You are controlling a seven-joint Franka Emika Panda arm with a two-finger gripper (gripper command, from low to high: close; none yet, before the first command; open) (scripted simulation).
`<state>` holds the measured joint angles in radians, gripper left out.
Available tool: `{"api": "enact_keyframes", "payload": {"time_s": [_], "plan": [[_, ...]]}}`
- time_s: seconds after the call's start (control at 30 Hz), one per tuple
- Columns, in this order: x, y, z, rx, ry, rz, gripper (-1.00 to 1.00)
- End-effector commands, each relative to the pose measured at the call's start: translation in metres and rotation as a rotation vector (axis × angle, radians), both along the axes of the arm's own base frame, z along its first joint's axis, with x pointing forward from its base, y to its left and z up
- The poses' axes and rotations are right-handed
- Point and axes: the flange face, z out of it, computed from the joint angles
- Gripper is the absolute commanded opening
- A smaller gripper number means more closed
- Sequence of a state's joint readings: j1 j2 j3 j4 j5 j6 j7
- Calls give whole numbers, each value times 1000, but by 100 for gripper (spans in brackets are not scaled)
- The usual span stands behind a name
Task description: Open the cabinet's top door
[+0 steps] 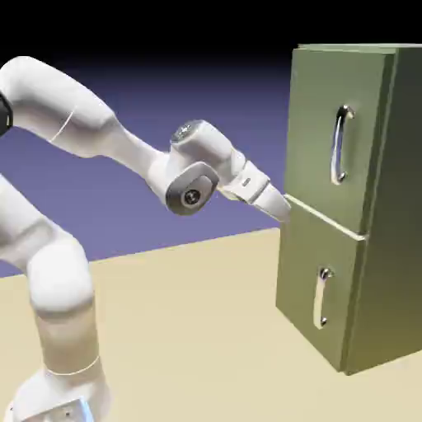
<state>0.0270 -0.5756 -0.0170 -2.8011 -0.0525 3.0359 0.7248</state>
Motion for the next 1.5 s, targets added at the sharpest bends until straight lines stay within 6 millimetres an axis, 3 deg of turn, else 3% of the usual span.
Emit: {"api": "enact_keyframes", "payload": {"time_s": [0.0,0.37,0.73,1.1,1.47], "plan": [[1,2,5,-37,-12,36,100],[-1,23,55,-460,-146,393,100],[-11,27,89,-919,-269,675,100],[-18,14,108,-1407,-354,882,100],[-18,-17,111,-1916,-375,1020,100]]}}
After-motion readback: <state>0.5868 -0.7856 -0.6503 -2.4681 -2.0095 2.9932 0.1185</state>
